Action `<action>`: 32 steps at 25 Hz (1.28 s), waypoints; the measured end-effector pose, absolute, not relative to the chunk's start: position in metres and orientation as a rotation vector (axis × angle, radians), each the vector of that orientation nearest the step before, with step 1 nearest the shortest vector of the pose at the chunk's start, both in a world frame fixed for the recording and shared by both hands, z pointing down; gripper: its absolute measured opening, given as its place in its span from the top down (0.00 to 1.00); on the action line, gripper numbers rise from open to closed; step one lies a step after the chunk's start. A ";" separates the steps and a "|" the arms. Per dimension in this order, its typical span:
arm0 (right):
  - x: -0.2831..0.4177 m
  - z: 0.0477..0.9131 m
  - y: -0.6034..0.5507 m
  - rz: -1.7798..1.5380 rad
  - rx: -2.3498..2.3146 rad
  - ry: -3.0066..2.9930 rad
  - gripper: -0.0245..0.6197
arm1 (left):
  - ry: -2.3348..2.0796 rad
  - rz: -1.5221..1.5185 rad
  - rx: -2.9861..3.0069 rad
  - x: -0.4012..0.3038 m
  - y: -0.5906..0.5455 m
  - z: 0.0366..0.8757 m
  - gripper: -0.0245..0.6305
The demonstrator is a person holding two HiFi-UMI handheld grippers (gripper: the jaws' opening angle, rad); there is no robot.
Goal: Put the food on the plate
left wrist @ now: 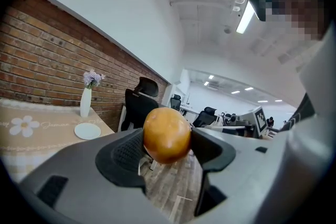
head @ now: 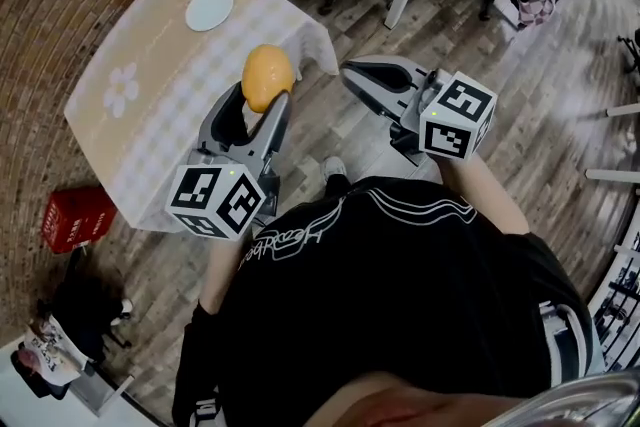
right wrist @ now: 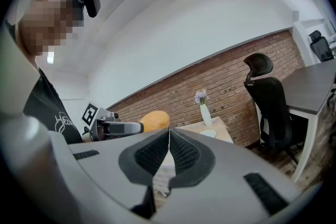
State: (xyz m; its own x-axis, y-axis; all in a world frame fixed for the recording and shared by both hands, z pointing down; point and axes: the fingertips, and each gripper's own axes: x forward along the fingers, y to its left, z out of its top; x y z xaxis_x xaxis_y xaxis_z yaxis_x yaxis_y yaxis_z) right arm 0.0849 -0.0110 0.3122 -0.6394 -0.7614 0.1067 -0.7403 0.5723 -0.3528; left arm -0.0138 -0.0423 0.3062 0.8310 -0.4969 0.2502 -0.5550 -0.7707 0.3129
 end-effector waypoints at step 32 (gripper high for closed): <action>0.083 0.319 -0.247 -0.594 -0.999 2.902 0.97 | -1.099 0.191 2.542 -0.019 -0.260 0.313 0.53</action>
State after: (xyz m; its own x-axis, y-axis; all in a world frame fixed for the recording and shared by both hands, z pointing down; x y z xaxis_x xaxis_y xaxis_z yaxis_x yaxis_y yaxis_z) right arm 0.0825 -0.2473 0.3191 -0.7956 -0.5963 0.1070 -0.5904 0.7236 -0.3577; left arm -0.0187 -0.2604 0.3127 0.6879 -0.6764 0.2633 -0.7256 -0.6310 0.2747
